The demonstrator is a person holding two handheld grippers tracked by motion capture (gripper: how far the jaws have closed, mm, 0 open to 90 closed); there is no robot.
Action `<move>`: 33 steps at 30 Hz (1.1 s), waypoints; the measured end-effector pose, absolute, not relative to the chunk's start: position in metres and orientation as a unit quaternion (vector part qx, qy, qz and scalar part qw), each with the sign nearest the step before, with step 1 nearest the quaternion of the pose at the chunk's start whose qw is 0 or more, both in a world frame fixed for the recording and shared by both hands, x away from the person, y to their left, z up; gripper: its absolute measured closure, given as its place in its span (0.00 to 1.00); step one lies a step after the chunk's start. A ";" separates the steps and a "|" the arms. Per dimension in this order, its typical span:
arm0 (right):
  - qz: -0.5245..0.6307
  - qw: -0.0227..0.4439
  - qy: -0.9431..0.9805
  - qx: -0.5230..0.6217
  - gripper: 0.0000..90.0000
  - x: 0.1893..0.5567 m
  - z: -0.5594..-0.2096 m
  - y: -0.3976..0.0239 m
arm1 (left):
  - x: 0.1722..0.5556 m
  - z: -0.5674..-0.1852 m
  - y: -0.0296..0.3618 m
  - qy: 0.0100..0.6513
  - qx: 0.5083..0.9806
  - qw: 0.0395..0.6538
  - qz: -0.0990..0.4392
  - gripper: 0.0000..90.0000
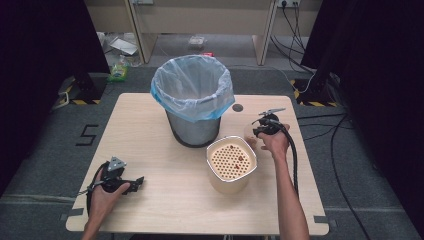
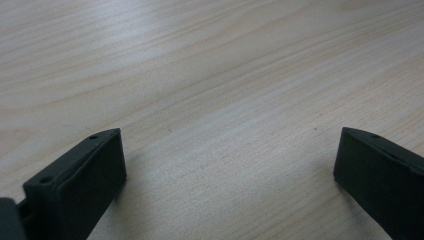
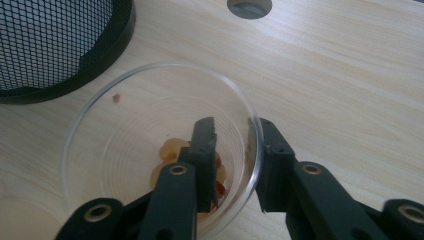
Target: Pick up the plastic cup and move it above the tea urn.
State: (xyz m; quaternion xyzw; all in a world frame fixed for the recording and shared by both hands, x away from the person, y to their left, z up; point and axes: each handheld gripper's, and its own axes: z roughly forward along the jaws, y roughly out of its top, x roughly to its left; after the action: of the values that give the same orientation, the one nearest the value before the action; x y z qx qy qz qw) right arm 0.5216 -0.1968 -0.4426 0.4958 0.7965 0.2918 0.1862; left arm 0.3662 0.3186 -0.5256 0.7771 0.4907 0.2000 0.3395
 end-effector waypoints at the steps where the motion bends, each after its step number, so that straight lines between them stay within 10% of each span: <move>1: 0.291 0.187 0.797 0.495 0.86 0.522 -0.443 -0.196 | 0.366 -0.526 0.319 0.491 0.777 0.340 0.200 0.00; 33: 0.364 0.257 0.772 0.453 0.97 0.499 -0.395 -0.211 | 0.366 -0.526 0.319 0.491 0.777 0.340 0.200 0.00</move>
State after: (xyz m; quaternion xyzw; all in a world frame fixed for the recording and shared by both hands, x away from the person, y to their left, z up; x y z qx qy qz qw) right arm 0.4992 -0.2111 -0.3954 0.4532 0.7721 0.3639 0.2569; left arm 0.3663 0.3186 -0.5257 0.7768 0.4909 0.2003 0.3398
